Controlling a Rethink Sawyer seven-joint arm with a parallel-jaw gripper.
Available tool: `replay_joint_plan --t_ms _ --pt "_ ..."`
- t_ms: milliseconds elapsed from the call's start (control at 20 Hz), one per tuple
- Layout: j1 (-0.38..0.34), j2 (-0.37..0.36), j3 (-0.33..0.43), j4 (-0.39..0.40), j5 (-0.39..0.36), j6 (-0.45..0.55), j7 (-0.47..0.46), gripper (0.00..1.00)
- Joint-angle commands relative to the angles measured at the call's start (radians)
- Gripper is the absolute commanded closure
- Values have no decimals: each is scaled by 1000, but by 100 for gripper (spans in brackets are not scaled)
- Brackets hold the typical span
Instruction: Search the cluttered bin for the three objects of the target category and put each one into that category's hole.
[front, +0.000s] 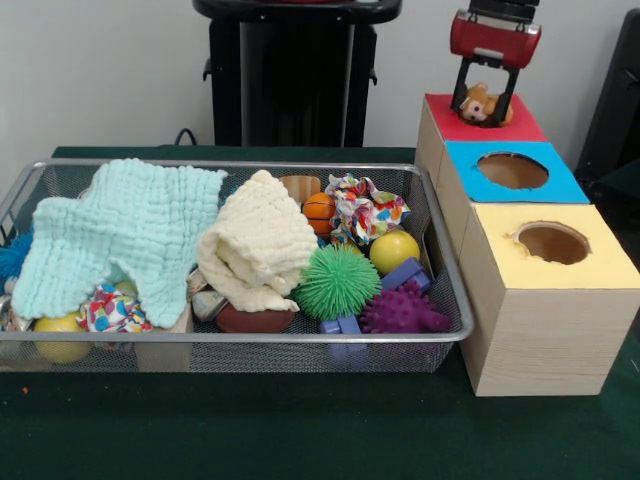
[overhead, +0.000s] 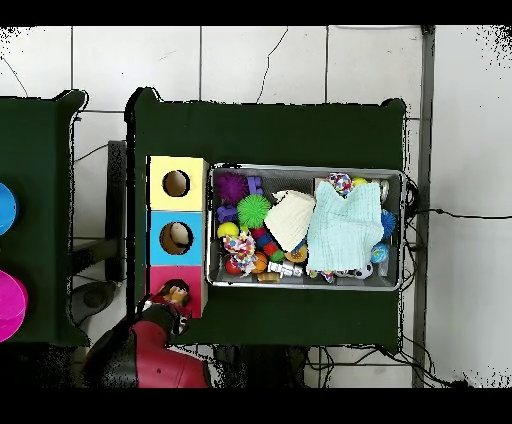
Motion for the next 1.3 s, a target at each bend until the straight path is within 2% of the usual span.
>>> replay_joint_plan --t_ms 50,200,400,500,1050,1300 --pt "97 55 -32 -41 66 169 221 0" --pt "108 24 -54 -54 60 235 218 0" --pt "162 -3 -146 -103 40 337 213 0" --pt "173 -10 -170 -120 30 357 211 0" --pt "118 -1 -100 -102 30 281 199 0" --pt "81 65 -58 -126 29 200 190 0"
